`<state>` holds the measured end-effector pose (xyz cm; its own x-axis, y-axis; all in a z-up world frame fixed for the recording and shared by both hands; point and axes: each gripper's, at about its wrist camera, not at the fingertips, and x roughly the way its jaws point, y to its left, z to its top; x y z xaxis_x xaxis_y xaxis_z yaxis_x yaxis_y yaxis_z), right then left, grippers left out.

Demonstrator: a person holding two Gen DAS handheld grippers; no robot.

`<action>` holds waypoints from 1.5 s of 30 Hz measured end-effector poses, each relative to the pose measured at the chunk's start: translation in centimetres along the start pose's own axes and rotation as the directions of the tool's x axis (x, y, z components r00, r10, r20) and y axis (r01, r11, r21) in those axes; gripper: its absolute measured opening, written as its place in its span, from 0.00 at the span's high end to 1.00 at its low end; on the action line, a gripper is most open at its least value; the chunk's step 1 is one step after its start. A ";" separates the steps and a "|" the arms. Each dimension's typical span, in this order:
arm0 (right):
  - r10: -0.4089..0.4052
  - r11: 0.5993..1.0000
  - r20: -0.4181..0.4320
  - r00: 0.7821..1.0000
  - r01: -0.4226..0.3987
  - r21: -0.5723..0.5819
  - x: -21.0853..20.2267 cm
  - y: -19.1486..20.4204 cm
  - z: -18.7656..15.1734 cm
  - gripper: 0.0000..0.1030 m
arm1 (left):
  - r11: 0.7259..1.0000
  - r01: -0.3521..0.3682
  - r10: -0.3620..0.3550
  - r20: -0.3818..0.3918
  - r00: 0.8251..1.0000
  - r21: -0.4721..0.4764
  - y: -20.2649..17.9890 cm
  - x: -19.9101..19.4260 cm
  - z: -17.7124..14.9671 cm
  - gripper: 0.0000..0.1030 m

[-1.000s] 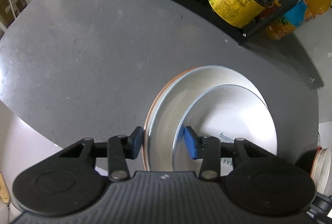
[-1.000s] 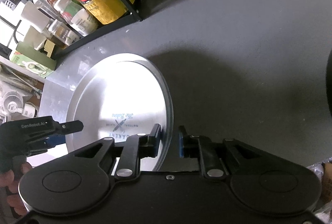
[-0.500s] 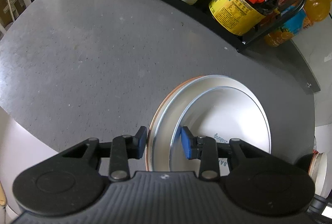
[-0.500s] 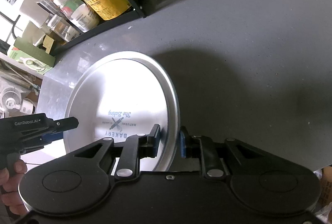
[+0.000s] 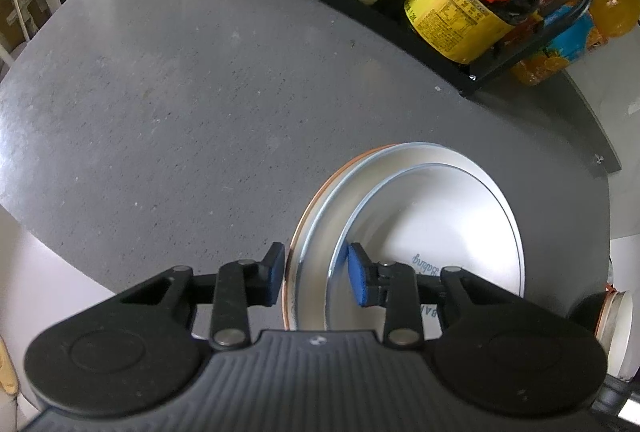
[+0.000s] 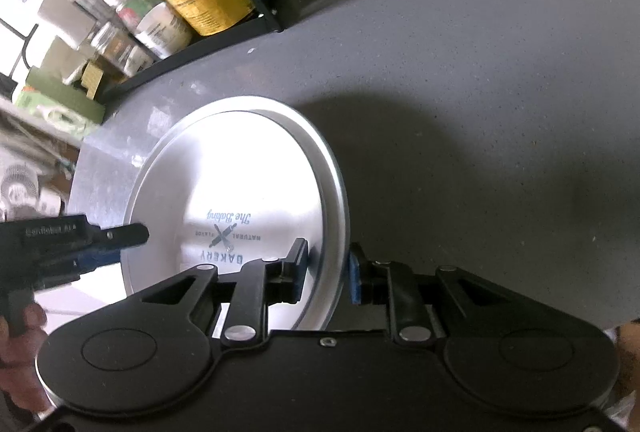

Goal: Organize plates and bowls
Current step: 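Open the left tool while the right tool releases the 'Bakery' plate afterward, then move both tools from the plate stack to the red-and-white bowl stack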

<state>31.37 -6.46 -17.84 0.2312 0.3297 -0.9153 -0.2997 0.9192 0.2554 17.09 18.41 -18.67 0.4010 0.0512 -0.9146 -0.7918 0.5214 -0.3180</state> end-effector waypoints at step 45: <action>-0.079 0.992 0.324 0.943 0.042 0.120 -14.9 -6.4 -3.0 0.06 | 0.899 0.147 -0.169 0.017 0.985 0.412 -16.9 -6.1 -5.8 0.15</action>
<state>27.04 -17.91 -6.80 0.5417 0.3083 -0.7820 -0.1767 0.9513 0.2526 25.36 4.40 -9.21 0.5367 -0.0233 -0.8435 -0.4632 0.8274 -0.3176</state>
